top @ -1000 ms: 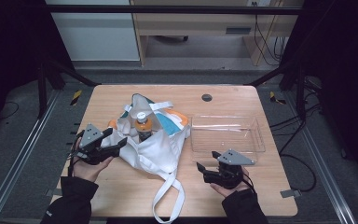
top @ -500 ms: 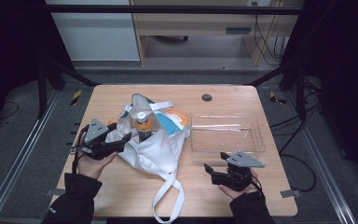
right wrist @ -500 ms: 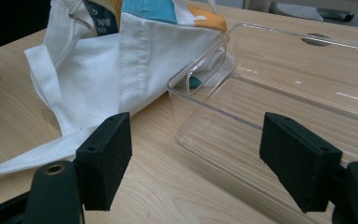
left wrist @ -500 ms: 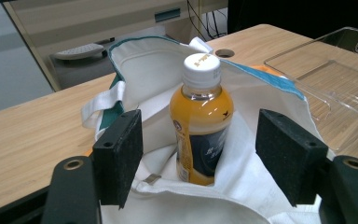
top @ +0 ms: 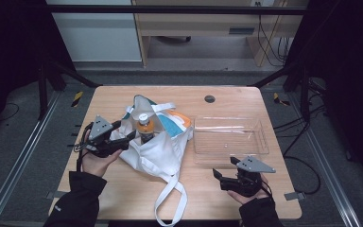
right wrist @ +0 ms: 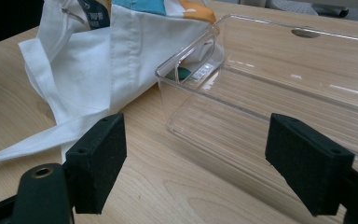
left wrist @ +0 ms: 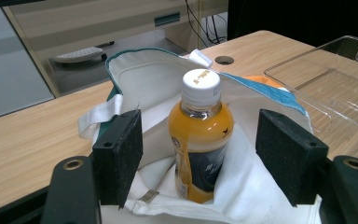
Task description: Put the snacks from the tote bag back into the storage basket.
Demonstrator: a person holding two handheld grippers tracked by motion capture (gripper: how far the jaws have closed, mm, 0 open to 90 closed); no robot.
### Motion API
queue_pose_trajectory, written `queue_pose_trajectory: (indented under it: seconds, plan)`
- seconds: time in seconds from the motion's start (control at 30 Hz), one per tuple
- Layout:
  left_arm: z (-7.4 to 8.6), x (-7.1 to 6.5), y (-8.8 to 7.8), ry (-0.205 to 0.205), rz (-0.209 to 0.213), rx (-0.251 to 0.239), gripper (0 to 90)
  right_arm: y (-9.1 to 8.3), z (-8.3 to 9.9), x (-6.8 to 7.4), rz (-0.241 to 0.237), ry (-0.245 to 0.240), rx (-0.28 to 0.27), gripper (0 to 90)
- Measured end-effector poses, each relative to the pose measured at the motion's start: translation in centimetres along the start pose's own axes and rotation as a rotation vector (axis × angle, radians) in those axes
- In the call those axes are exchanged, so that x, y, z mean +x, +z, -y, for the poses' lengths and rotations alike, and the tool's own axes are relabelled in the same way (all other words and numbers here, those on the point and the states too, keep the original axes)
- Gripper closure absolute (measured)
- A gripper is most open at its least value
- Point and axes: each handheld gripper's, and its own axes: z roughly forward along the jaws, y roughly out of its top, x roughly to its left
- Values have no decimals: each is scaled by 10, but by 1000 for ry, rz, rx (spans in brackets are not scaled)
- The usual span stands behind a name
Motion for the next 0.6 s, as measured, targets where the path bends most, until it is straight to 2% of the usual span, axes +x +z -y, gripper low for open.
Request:
queue_pose_trajectory:
  seconds: [0.6]
  plan:
    - [-8, -3, 14, 9, 7, -5, 314, -14, 9, -11, 33, 14, 3, 165]
